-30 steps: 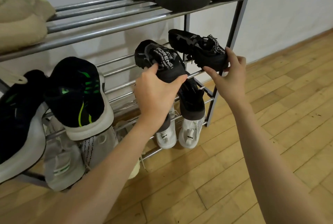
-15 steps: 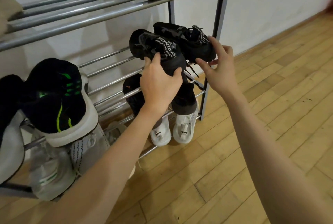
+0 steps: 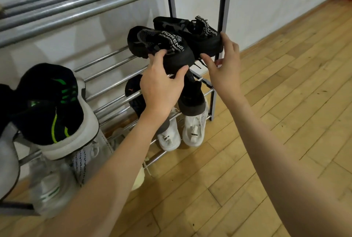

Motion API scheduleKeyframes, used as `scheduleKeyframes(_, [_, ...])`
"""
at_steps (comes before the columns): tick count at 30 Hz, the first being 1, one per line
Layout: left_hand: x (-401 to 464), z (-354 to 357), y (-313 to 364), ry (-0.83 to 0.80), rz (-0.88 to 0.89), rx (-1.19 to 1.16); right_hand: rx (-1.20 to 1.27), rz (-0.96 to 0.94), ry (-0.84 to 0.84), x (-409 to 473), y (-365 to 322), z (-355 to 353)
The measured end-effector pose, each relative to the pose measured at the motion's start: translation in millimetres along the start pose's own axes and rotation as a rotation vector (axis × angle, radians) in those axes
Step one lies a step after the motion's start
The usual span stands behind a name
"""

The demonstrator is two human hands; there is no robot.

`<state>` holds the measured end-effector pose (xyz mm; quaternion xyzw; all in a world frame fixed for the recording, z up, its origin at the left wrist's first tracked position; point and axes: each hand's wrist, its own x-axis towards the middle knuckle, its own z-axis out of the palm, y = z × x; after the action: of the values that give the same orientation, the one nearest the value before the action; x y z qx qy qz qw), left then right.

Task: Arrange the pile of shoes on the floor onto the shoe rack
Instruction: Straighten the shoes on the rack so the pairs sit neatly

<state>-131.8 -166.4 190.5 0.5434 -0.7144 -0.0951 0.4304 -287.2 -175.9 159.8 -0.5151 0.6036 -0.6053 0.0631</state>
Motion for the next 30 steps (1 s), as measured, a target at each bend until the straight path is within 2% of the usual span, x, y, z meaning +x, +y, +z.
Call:
scheduleKeyframes(3, [-10, 0, 0, -0.022, 0.053, 0.056, -0.045, -0.013, 0.026, -12, 1, 2])
scheduleKeyframes(7, [-49, -2, -12, 0.251, 0.233, 0.001, -0.072, 0.052, 0.055, -49, 15, 6])
scheduleKeyframes(11, [-92, 9, -47, 0.177, 0.34, 0.034, -0.106, 0.132, -0.092, -90, 39, 5])
scheduleKeyframes(15, [-112, 16, -74, 0.079, 0.115, 0.17, -0.142, 0.177, -0.393, -112, 48, 5])
scheduleKeyframes(17, [-112, 15, -82, 0.03, 0.059, 0.26, -0.153, 0.149, -0.459, -115, 48, 10])
scheduleKeyframes(20, [-109, 13, -89, -0.045, 0.031, 0.326, -0.192, 0.139, -0.406, -113, 47, 23])
scheduleKeyframes(24, [-105, 14, -95, -0.063, -0.087, 0.293, -0.298, 0.147, -0.374, -103, 50, 37])
scheduleKeyframes(30, [-110, 21, -99, -0.135, -0.146, 0.218, -0.208, 0.122, -0.371, -83, 60, 27])
